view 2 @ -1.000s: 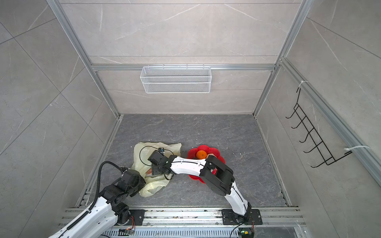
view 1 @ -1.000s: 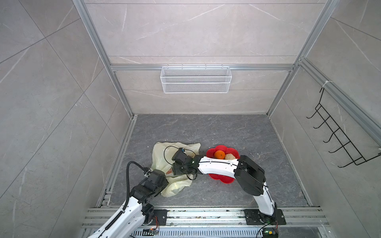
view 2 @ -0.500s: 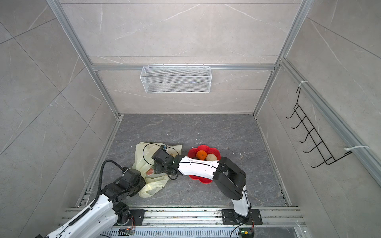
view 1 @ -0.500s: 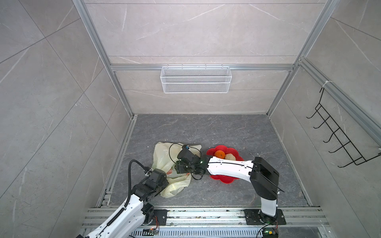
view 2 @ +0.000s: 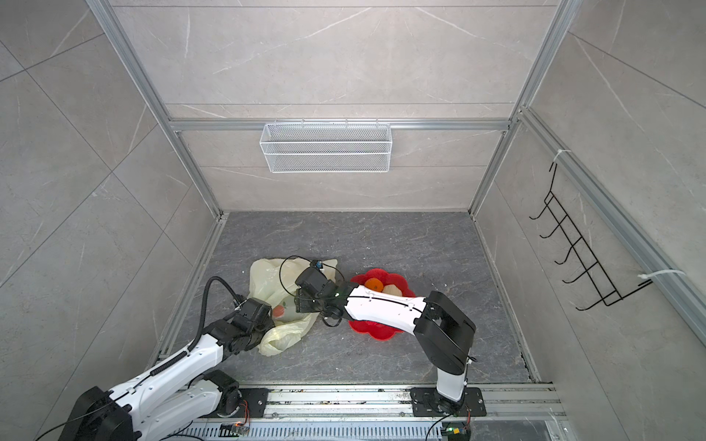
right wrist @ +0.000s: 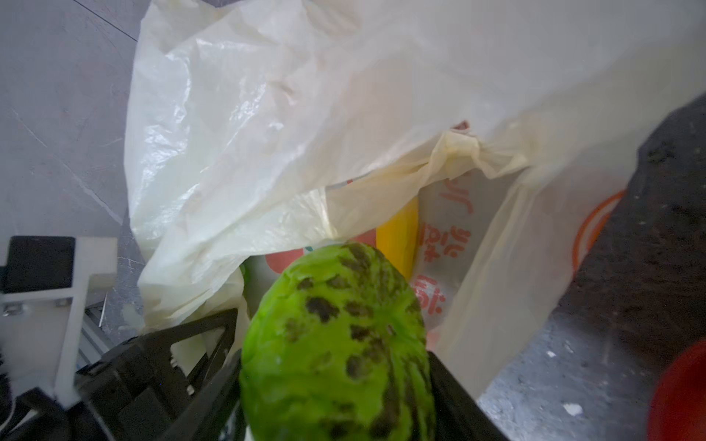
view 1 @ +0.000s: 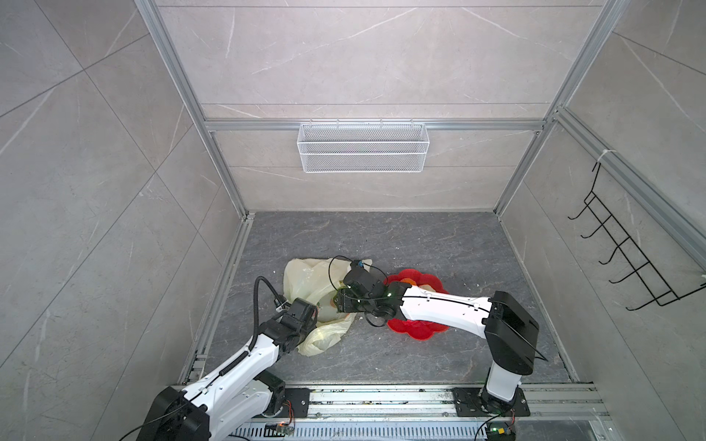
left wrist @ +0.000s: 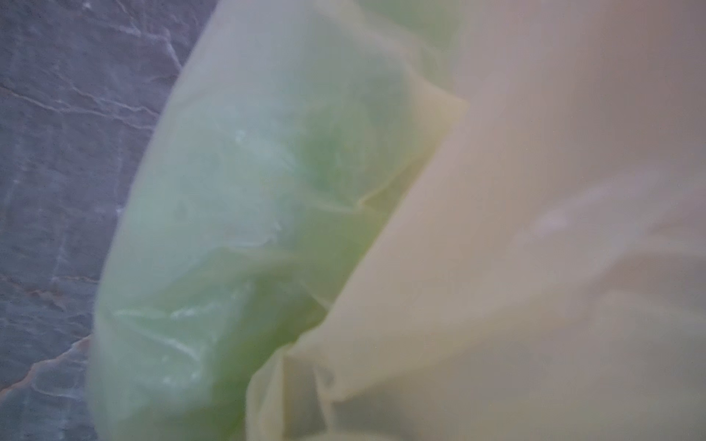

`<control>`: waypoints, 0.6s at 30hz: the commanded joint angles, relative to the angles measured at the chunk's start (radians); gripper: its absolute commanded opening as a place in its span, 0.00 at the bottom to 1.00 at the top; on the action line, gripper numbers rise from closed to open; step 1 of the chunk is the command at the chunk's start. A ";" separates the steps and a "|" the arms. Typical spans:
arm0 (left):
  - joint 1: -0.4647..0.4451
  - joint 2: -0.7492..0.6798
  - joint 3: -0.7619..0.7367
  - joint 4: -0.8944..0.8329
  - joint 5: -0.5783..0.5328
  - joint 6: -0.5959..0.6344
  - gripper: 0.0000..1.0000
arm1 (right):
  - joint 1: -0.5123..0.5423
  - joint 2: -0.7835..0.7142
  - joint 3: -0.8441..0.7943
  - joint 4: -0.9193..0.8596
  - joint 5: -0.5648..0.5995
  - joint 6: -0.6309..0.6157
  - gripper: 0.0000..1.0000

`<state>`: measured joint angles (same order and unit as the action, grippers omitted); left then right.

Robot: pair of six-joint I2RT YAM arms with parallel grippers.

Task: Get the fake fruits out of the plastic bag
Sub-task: 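Lift the green spiky fruit out of the bag and carry it over the red plate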

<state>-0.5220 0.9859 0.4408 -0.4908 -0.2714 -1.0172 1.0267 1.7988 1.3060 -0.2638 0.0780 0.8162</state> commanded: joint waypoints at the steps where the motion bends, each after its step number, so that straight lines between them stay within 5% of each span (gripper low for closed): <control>1: 0.001 0.033 0.045 0.014 -0.048 0.034 0.11 | -0.006 -0.068 -0.019 0.012 -0.008 -0.006 0.60; 18: 0.022 0.034 0.048 0.020 -0.024 0.058 0.13 | -0.216 -0.442 -0.273 -0.183 0.068 -0.065 0.60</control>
<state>-0.5068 1.0271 0.4656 -0.4843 -0.2916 -0.9840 0.8455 1.3914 1.0771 -0.3717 0.1165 0.7815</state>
